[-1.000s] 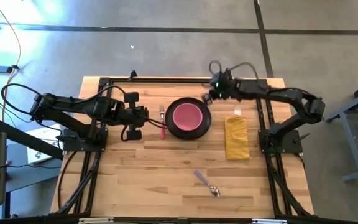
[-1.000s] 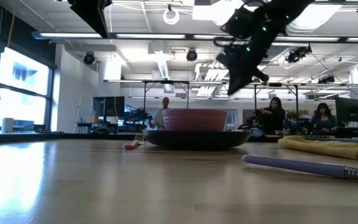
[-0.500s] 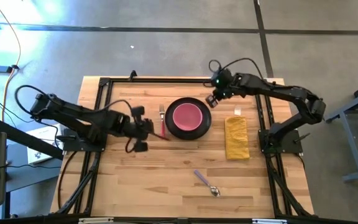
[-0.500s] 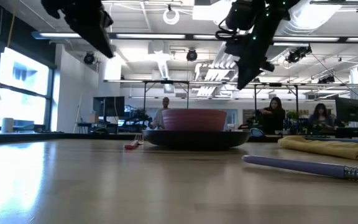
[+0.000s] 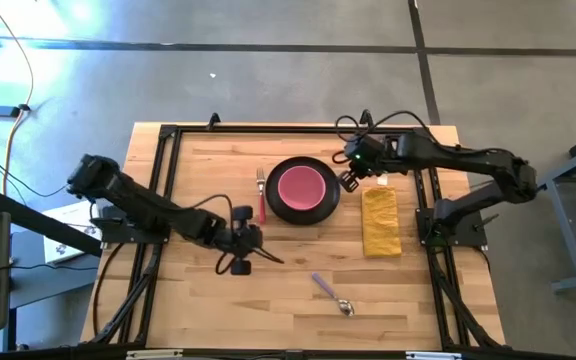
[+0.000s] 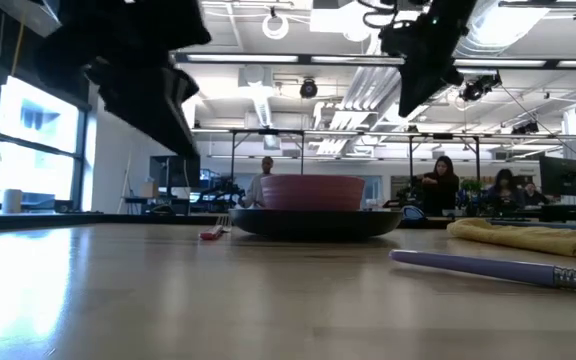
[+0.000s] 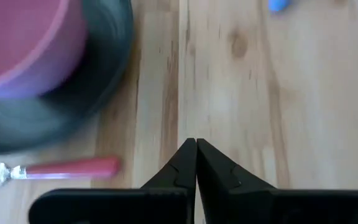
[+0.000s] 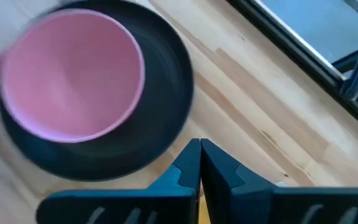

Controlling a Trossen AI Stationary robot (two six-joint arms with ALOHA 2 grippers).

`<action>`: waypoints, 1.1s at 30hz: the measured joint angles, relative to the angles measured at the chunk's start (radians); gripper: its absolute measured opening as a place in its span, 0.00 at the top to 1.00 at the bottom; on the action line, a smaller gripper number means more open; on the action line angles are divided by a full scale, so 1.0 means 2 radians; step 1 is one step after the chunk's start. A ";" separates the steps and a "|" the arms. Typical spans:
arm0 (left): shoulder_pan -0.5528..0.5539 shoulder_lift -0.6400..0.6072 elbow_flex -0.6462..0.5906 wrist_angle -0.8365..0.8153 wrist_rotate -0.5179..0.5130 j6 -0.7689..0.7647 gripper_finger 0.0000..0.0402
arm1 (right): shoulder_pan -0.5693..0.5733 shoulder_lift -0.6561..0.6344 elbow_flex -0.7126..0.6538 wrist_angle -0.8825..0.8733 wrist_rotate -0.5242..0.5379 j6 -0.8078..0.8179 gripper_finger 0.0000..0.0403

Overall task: Set table place
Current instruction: Adjust the pink fork

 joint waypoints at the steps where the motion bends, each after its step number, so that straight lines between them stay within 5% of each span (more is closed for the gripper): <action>1: 0.000 0.012 0.000 0.013 0.000 0.002 1.00 | 0.003 -0.007 0.000 -0.001 0.000 0.004 1.00; 11: 0.003 0.094 0.001 0.035 -0.028 -0.025 1.00 | 0.038 -0.066 0.000 -0.019 0.035 0.035 1.00; 33: 0.051 0.122 -0.001 0.036 -0.055 -0.021 1.00 | 0.078 -0.109 0.000 -0.037 0.067 0.054 1.00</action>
